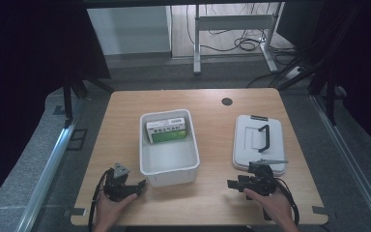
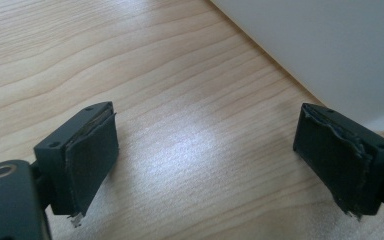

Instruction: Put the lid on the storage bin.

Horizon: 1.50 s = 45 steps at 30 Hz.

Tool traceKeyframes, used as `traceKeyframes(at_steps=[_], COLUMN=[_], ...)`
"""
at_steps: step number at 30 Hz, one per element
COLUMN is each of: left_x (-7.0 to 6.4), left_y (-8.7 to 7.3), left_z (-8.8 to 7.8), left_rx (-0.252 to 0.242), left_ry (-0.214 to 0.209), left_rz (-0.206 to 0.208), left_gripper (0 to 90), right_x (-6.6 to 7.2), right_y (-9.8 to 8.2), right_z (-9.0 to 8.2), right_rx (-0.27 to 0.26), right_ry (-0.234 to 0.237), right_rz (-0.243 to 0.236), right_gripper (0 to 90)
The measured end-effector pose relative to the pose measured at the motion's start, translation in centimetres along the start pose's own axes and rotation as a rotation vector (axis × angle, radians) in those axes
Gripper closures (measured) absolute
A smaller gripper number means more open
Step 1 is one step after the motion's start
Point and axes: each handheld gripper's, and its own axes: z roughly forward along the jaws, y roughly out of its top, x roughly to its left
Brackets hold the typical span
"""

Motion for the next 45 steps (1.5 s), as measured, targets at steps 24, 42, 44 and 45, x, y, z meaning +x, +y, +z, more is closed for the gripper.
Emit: traceKeyframes(at_steps=[24,42,44,45], left_x=[0.2,0.2,0.3,0.3], left_y=[-0.5,-0.8,-0.9,-0.9], left_z=[-0.5,-0.8,-0.9,-0.9], left_rx=[-0.006,-0.005,-0.005,-0.005], left_ry=[0.015,-0.001,-0.005,-0.006], left_rz=[-0.016,-0.001,0.003,0.006], left_gripper=[13.8,13.3,13.3,13.2], right_x=[1.5,1.8,1.8,1.8], right_y=[0.4,0.5,0.7,0.7], right_z=[2.4,1.5,1.4,1.4], right_rx=[0.062,0.014,0.02,0.022], right_ry=[-0.008,-0.014,-0.008,-0.002], right_rz=[-0.064,-0.039,-0.047,-0.049], right_gripper=[36.2,36.3,36.3,36.3])
